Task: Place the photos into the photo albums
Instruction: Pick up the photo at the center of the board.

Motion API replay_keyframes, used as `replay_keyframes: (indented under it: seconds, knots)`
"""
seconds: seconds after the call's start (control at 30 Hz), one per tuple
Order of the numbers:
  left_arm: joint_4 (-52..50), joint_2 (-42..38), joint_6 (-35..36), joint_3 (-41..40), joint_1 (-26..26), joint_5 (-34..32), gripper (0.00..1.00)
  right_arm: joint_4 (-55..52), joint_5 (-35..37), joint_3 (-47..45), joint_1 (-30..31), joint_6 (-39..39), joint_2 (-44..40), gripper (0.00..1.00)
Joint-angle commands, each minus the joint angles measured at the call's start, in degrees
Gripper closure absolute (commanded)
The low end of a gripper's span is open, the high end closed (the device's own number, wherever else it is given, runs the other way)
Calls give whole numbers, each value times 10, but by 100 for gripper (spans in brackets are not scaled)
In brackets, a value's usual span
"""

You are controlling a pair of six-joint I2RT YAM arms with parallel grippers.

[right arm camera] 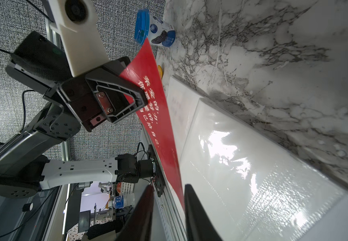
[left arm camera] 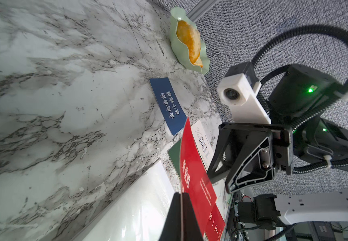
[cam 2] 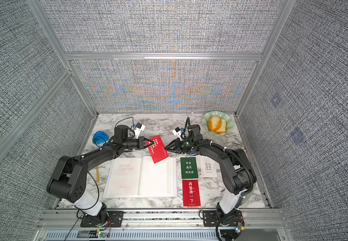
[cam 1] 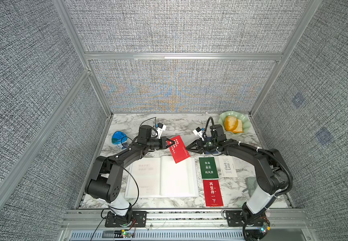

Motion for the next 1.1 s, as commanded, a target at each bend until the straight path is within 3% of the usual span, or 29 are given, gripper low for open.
replay_keyframes:
  seconds: [0.0, 0.2, 0.33, 0.57, 1.07]
  knots:
    - [76, -15, -67, -21, 14, 1, 100, 17, 18, -10, -5, 13, -14, 62]
    - [231, -45, -203, -102, 35, -31, 100, 110, 64, -56, 18, 91, -34, 55]
    - [286, -73, -257, -151, 37, -96, 100, 200, 91, -90, 51, 154, -31, 51]
    - [331, -116, -298, -209, 37, -164, 100, 357, 104, -101, 88, 264, 15, 47]
    - [346, -158, -316, -266, 37, -209, 100, 409, 124, -28, 133, 321, 80, 47]
